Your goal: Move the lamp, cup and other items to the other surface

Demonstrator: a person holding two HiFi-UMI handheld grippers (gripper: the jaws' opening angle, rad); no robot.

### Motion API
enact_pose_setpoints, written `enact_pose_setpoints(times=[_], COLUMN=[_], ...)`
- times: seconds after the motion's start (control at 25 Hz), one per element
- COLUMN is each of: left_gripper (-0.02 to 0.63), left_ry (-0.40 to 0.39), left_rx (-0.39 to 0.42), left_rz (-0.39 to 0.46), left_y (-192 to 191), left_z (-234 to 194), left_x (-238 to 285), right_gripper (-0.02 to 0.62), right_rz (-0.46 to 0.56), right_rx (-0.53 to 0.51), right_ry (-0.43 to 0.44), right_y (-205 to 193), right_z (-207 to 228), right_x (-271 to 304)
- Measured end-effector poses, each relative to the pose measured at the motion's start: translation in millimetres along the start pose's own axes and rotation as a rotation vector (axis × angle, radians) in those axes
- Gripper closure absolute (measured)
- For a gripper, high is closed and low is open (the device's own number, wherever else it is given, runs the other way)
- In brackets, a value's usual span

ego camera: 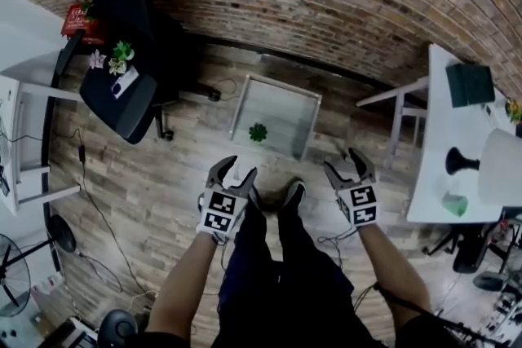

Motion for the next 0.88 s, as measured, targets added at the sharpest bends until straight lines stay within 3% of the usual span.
enact_pose_setpoints(times=[0.24,0.44,0.88], left_gripper=[0.382,0.365,0.328], left_ry=[0.017,0.041,0.115], left_rx=[-0.081,-0.063,-0.135], left_rz=[-0.037,-0.097,-0.080], left_y=[-54,-110,-194], left_z=[-18,-47,-111], left_x=[52,101,185], right_gripper=[0.282,0.291,0.291], right_rz=[-0.014,-0.006,-0.003], right_rx=[-0.046,-0.050,-0.044], right_ry=[0.049,0.034,0.033], right_y=[-20,-52,-107], right_z=[-10,-24,-40], right_x=[37,77,132])
Point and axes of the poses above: the fingertips, and each gripper's own axes: x forward along the fingers, z to its right, y out of its top, the point moved 1 cm from there along -x, backward along the fingers, and after that the axes turned 14 degrees about -y, right-handed, at the moved point
